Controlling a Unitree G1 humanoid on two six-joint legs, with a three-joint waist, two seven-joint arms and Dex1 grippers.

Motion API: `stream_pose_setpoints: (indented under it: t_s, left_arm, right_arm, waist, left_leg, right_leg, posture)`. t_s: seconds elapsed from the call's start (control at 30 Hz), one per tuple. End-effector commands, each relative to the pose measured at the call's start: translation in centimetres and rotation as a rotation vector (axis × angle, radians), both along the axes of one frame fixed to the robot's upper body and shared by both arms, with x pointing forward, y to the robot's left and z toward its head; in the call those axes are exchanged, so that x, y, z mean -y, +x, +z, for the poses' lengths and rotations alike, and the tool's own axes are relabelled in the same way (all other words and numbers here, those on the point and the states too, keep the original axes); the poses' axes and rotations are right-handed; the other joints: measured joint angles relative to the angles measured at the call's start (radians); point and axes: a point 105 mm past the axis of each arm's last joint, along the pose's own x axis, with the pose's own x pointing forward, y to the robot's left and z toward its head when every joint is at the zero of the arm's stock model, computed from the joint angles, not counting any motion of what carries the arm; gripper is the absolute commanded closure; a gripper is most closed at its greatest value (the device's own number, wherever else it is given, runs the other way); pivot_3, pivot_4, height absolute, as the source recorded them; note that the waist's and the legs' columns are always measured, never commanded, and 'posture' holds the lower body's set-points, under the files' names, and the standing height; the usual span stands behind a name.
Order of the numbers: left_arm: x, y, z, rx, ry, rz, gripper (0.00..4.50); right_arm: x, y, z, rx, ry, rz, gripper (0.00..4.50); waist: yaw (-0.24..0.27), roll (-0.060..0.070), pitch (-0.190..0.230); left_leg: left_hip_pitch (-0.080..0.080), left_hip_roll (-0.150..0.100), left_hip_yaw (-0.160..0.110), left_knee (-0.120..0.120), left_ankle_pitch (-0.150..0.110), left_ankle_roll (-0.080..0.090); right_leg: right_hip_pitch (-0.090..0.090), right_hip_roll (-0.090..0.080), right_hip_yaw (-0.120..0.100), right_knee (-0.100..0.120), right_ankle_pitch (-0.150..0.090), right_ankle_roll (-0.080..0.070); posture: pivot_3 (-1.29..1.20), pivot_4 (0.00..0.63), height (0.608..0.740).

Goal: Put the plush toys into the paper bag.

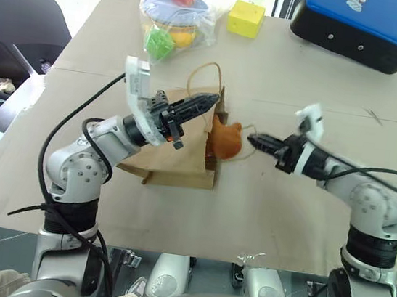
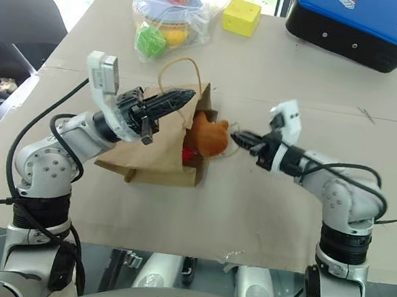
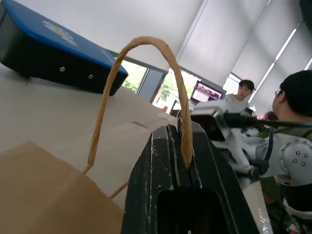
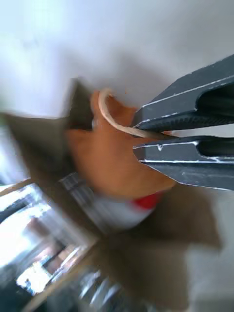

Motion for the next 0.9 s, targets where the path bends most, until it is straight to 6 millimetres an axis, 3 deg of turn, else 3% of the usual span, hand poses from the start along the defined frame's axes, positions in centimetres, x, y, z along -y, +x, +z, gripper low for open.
stream_pose_setpoints:
  t_s: [0.03,0.1,0.2,0.4,0.5,0.7,0.77,0.83,0.9]
  left_arm:
    - [-1.1,-0.3,2.9,0.045,-0.095,-0.029,4.50]
    - [-1.5,0.2,3.9,0.045,-0.132,-0.023,4.50]
    - [-1.9,1.1,4.5,0.045,-0.142,0.010,4.50]
    - [-1.9,3.8,3.5,0.046,-0.080,0.106,4.50]
    - [-2.1,4.9,3.4,0.059,-0.069,0.142,4.50]
    - [-4.2,7.7,4.9,0.064,-0.077,0.246,4.50]
    - [-3.9,8.0,4.7,0.062,-0.034,0.235,4.50]
    - [-3.0,7.7,5.3,0.095,-0.012,0.180,4.50]
    - [-2.5,8.2,5.1,0.050,-0.015,0.163,4.50]
  right_arm:
    - [-0.1,-2.3,6.4,0.204,0.141,0.087,4.37]
    - [-0.1,-3.6,9.6,0.288,0.211,0.138,4.37]
    - [0.2,-4.4,11.8,0.335,0.228,0.147,4.37]
    - [1.2,-4.5,12.0,0.333,0.152,0.083,4.37]
    - [2.4,-4.1,11.2,0.313,0.090,0.023,4.37]
    - [6.0,-4.6,13.7,0.348,0.160,-0.086,4.37]
    - [6.1,-4.8,13.2,0.345,0.115,-0.100,4.37]
    - [6.0,-5.1,14.5,0.355,0.214,-0.096,4.37]
    - [5.2,-4.5,12.6,0.308,0.124,-0.104,4.37]
  waist:
    - [0.000,0.000,0.000]
    - [0.001,0.000,0.000]
    - [0.000,0.000,0.000]
    - [-0.001,0.000,0.000]
    - [0.001,0.000,0.000]
    - [0.000,-0.001,0.000]
    - [-0.001,-0.001,0.000]
    - [-0.003,-0.001,0.000]
    - [-0.001,-0.001,0.000]
  left_leg:
    - [0.000,0.000,0.000,0.000,0.000,0.000]
    - [0.000,0.000,-0.001,0.000,0.000,0.000]
    - [0.000,0.000,-0.001,0.000,0.000,0.000]
    - [0.000,-0.001,0.000,0.000,0.000,0.000]
    - [0.000,-0.001,0.000,0.000,0.000,0.000]
    - [-0.001,-0.001,0.001,0.000,0.000,0.001]
    - [-0.001,-0.001,0.001,0.000,0.000,0.001]
    - [-0.001,-0.001,0.001,0.000,0.000,0.001]
    - [-0.001,0.000,0.001,0.000,0.000,0.001]
  right_leg:
    - [0.000,0.000,0.000,0.000,0.000,0.000]
    - [0.000,0.000,-0.001,0.000,0.000,0.000]
    - [0.000,0.000,-0.001,0.000,0.000,0.000]
    - [0.000,-0.001,-0.001,-0.001,0.000,0.000]
    - [0.000,0.000,0.000,-0.001,0.000,0.000]
    - [0.000,0.000,0.000,-0.001,-0.001,0.001]
    - [0.000,0.000,0.000,-0.001,-0.001,0.001]
    - [0.000,0.001,0.001,-0.001,-0.001,0.002]
    - [0.000,0.001,0.002,-0.001,-0.001,0.002]
  posture:
    - [0.00,0.150,0.740]
    - [0.00,0.150,0.740]
    - [0.00,0.150,0.740]
    - [0.00,0.150,0.740]
    - [0.00,0.150,0.740]
    - [0.00,0.150,0.740]
    - [0.00,0.150,0.740]
    - [0.00,0.150,0.740]
    - [0.00,0.150,0.740]
